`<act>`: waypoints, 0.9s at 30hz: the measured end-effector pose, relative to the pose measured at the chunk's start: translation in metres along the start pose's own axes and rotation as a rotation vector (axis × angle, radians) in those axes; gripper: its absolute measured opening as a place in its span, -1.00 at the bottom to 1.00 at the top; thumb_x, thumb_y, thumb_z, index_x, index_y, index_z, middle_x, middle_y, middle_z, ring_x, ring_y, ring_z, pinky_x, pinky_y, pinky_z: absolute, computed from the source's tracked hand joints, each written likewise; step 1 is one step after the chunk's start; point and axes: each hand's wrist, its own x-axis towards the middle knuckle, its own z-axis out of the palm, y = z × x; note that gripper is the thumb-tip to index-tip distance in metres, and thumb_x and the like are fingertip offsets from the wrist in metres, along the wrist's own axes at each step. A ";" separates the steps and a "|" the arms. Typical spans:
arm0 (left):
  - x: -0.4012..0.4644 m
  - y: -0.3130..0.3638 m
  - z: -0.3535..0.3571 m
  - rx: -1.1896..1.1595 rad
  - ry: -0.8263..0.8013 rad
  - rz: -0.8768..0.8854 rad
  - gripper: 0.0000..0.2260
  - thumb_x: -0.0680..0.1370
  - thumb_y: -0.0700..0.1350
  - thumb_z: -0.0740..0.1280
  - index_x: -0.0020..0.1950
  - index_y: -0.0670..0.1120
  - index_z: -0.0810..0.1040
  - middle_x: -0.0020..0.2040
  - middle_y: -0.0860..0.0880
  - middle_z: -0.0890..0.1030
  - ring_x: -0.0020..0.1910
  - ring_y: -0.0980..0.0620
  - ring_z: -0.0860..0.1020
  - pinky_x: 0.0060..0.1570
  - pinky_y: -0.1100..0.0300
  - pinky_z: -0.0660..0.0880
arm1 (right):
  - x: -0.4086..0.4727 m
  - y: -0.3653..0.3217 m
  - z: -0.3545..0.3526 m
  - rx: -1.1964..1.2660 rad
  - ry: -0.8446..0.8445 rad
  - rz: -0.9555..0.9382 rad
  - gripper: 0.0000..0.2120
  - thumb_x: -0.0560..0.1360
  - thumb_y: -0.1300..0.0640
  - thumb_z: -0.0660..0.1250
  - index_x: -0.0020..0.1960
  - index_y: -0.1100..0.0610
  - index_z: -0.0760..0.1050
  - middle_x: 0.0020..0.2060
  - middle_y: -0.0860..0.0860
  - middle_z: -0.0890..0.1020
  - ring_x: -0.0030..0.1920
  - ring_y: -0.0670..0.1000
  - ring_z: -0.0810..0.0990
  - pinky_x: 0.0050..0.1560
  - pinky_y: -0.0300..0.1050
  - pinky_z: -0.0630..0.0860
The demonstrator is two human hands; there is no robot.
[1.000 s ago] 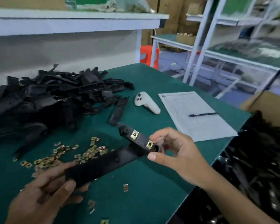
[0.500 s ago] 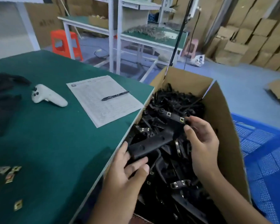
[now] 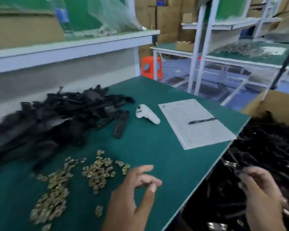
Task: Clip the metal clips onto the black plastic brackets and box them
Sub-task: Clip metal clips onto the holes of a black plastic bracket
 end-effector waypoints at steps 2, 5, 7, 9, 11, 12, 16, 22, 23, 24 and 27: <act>-0.004 -0.017 -0.037 0.005 0.217 -0.064 -0.86 0.59 0.13 0.29 0.11 0.38 0.46 -0.04 0.26 0.70 0.03 0.30 0.62 -0.05 0.46 0.49 | -0.016 -0.006 0.047 0.024 -0.146 -0.041 -0.43 0.50 0.56 0.28 -0.23 -0.14 0.60 -0.33 -0.19 0.65 -0.40 -0.22 0.52 -0.34 -0.44 0.45; -0.012 -0.048 -0.090 0.146 0.514 -0.116 -0.92 0.63 0.22 0.21 0.10 0.38 0.44 -0.03 0.29 0.67 -0.07 0.25 0.63 -0.22 0.34 0.47 | -0.045 -0.020 0.117 0.061 -0.320 -0.093 -0.35 0.46 0.63 0.25 -0.24 -0.16 0.60 -0.32 -0.21 0.65 -0.38 -0.24 0.53 -0.31 -0.46 0.43; -0.019 -0.070 -0.117 0.236 0.664 -0.142 -0.88 0.63 0.26 0.14 0.10 0.36 0.43 -0.01 0.32 0.64 -0.16 0.12 0.63 -0.29 0.34 0.47 | -0.066 -0.029 0.160 0.084 -0.459 -0.136 -0.36 0.45 0.66 0.24 -0.24 -0.12 0.57 -0.23 -0.20 0.64 -0.30 -0.23 0.55 -0.23 -0.45 0.45; -0.024 -0.088 -0.136 0.315 0.810 -0.167 -0.86 0.59 0.27 0.11 0.09 0.38 0.42 0.01 0.32 0.62 -0.08 0.12 0.60 -0.14 0.24 0.49 | -0.083 -0.033 0.201 0.066 -0.635 -0.219 -0.42 0.44 0.65 0.26 -0.21 -0.07 0.53 -0.15 -0.17 0.62 -0.17 -0.20 0.58 -0.12 -0.44 0.46; -0.026 -0.101 -0.148 0.324 0.945 -0.183 -0.87 0.58 0.24 0.12 0.07 0.37 0.42 0.04 0.33 0.58 -0.02 0.14 0.57 -0.08 0.02 0.48 | -0.095 -0.034 0.241 0.011 -0.828 -0.325 -0.51 0.47 0.54 0.31 -0.18 -0.09 0.50 -0.12 -0.11 0.59 -0.09 -0.10 0.58 -0.08 -0.40 0.45; -0.025 -0.106 -0.151 0.309 1.000 -0.191 -0.87 0.58 0.22 0.12 0.04 0.34 0.43 0.05 0.33 0.56 -0.03 0.15 0.56 -0.09 -0.01 0.48 | -0.100 -0.033 0.260 -0.045 -0.929 -0.378 -0.58 0.50 0.46 0.33 -0.15 -0.10 0.51 -0.11 -0.09 0.57 -0.09 -0.05 0.56 -0.10 -0.36 0.45; -0.020 -0.120 -0.155 0.118 1.089 -0.237 -0.78 0.54 0.23 0.12 0.01 0.17 0.46 -0.02 0.28 0.60 -0.02 0.24 0.56 -0.09 0.19 0.43 | -0.109 -0.018 0.333 -0.351 -1.329 -0.506 -0.68 0.60 0.14 0.37 0.07 -0.33 0.50 0.11 -0.25 0.49 0.14 -0.15 0.50 0.08 -0.22 0.48; -0.016 -0.139 -0.160 0.002 1.178 -0.256 -0.85 0.58 0.14 0.20 -0.03 0.12 0.49 -0.13 0.18 0.65 -0.13 0.15 0.61 -0.06 0.07 0.54 | -0.102 0.019 0.391 -0.591 -1.546 -0.396 -0.65 0.58 -0.29 0.20 0.36 -0.49 0.33 0.56 -0.29 0.07 0.57 -0.10 0.04 0.54 0.11 0.18; -0.015 -0.141 -0.159 0.000 1.183 -0.257 -0.84 0.54 0.19 0.19 -0.05 0.17 0.49 -0.14 0.16 0.66 -0.13 0.16 0.62 -0.07 0.03 0.54 | -0.101 0.024 0.393 -0.575 -1.531 -0.386 -0.62 0.55 -0.35 0.17 0.36 -0.50 0.33 0.55 -0.34 0.07 0.57 -0.14 0.07 0.54 0.10 0.20; -0.015 -0.143 -0.158 -0.003 1.183 -0.259 -0.83 0.52 0.23 0.19 -0.06 0.20 0.49 -0.14 0.15 0.66 -0.13 0.16 0.63 -0.09 0.03 0.55 | -0.100 0.028 0.393 -0.565 -1.513 -0.390 -0.60 0.52 -0.39 0.15 0.36 -0.49 0.34 0.52 -0.41 0.08 0.54 -0.21 0.11 0.52 0.08 0.23; -0.013 -0.147 -0.158 -0.025 1.167 -0.276 -0.84 0.50 0.25 0.20 -0.07 0.23 0.51 -0.16 0.11 0.69 -0.14 0.15 0.65 -0.10 0.14 0.56 | -0.100 0.035 0.392 -0.554 -1.516 -0.487 -0.60 0.51 -0.41 0.15 0.34 -0.47 0.35 0.44 -0.53 0.14 0.45 -0.38 0.17 0.39 -0.04 0.28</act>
